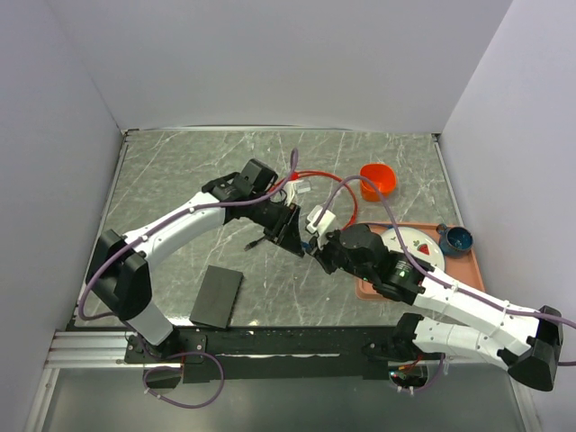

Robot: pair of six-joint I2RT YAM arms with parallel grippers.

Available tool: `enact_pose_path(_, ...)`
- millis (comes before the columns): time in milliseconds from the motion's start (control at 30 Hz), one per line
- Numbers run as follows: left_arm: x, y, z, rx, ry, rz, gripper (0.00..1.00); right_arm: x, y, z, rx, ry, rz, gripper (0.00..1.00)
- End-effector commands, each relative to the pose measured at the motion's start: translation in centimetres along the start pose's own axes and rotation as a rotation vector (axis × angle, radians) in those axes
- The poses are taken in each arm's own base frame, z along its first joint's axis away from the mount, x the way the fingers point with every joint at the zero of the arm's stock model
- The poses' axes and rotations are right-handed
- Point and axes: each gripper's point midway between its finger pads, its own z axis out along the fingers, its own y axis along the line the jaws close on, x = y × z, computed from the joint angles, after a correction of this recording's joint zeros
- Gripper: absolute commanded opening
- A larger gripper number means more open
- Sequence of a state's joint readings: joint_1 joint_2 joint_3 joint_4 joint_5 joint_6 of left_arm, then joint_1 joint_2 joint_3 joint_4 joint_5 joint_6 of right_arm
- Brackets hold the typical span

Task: Insert the plug into the switch port

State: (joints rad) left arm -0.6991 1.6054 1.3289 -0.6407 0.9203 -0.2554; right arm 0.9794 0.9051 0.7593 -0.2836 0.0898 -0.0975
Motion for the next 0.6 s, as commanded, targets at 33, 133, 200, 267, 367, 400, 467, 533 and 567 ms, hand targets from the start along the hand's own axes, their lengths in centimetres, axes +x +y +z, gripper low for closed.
enact_pose_path(33,-3.6,-1.1,-2.7,-0.085,-0.162,0.099,0.58,-3.2,-1.0,-0.7,0.06,-0.131,0.047,0.0)
enact_pose_path(133,-5.4,0.6,-5.4,-0.163,-0.287,0.068,0.8,-3.2,-1.1,-1.1,0.065,-0.146,0.053,0.0)
enact_pose_path(200,-6.1,0.9,-6.9,-0.176,-0.367,0.055,0.82,-3.0,-1.1,-1.2,0.063,-0.146,0.058,0.0)
enact_pose_path(267,-6.4,1.4,-8.5,-0.203,-0.431,0.038,0.83,-2.7,-0.8,-1.2,0.046,-0.144,0.057,0.0)
enact_pose_path(367,-6.8,1.8,-10.2,-0.255,-0.512,0.051,0.83,-2.4,0.1,-1.2,-0.004,-0.147,0.053,0.0)
enact_pose_path(400,-7.0,1.8,-10.7,-0.263,-0.534,0.058,0.83,-2.6,0.3,-1.5,-0.017,-0.164,0.047,0.0)
enact_pose_path(467,-7.0,2.2,-11.8,-0.301,-0.579,0.054,0.84,-2.5,0.9,-1.6,-0.052,-0.183,0.043,0.0)
enact_pose_path(533,-7.0,3.0,-12.7,-0.344,-0.618,0.041,0.84,-3.0,1.2,-2.0,-0.071,-0.216,0.045,0.0)
enact_pose_path(567,-6.9,3.8,-13.3,-0.388,-0.643,0.027,0.84,-2.9,1.4,-2.0,-0.08,-0.218,0.044,0.0)
